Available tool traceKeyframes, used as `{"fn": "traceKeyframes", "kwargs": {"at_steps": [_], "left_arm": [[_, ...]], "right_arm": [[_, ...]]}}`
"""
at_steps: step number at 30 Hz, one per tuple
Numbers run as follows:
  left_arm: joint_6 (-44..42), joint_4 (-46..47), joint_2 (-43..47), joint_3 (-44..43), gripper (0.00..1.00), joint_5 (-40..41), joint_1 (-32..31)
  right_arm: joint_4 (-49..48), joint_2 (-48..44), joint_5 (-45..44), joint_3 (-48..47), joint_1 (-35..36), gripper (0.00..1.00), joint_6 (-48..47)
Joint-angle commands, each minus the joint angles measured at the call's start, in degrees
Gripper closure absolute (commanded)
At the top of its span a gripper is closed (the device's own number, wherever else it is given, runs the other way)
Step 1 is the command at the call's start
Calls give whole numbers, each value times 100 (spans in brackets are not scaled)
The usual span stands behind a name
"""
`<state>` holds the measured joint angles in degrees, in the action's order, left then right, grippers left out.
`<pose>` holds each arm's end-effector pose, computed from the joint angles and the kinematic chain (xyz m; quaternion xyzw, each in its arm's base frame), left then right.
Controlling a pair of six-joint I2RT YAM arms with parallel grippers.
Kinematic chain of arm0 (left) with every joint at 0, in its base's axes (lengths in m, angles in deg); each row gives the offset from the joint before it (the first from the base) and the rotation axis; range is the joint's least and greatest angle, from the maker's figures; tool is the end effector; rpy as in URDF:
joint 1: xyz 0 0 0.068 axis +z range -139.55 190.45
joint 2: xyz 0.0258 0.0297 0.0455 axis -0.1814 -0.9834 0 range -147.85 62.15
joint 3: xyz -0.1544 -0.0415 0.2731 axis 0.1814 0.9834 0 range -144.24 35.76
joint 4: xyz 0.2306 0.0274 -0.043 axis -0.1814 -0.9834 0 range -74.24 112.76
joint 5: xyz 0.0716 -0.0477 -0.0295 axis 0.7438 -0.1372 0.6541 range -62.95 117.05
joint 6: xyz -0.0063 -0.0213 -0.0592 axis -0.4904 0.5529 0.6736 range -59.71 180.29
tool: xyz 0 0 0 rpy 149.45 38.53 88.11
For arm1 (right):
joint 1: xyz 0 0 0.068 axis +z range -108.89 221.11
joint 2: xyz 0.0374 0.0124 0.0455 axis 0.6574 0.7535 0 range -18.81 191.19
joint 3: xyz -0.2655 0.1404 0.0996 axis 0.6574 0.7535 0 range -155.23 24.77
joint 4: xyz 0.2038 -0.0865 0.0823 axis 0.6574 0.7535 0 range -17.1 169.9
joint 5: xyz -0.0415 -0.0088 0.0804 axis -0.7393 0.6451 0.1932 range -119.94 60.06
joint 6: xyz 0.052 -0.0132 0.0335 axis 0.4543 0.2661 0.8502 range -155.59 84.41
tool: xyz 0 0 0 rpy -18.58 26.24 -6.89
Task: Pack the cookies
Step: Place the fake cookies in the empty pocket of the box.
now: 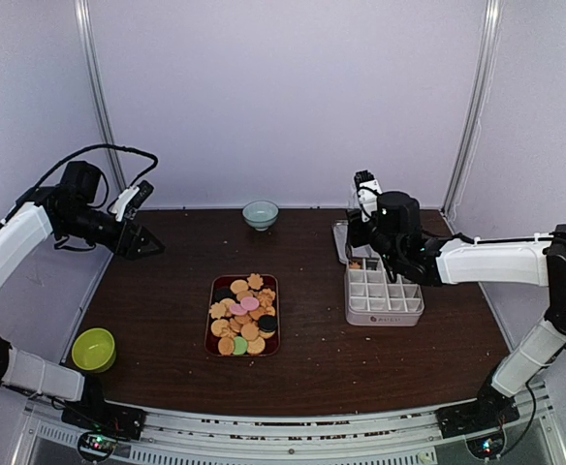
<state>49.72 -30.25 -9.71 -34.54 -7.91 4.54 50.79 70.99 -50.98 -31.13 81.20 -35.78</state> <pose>0.2052 -0.0493 0.3684 0.2207 0.8861 -0.2741 0.3016 0.2790 0.2122 0.3263 -0.1546 0.7559 0.0785 0.6313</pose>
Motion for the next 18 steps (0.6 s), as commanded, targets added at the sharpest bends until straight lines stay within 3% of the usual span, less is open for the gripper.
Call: {"fn": "traceKeyframes", "kwargs": {"at_steps": [1,9,18], "left_arm": [[50,116,-22,-194,27,-128,38],[-54,46,20,-199,27,-41,42],[-175,-51,26,-188,26,82,38]], "right_arm": [[-211,-207,136,-92,-28,63,34],[-304,-664,377,61,242,68,194],[-454,-657,277,-128,1681,68,233]]}}
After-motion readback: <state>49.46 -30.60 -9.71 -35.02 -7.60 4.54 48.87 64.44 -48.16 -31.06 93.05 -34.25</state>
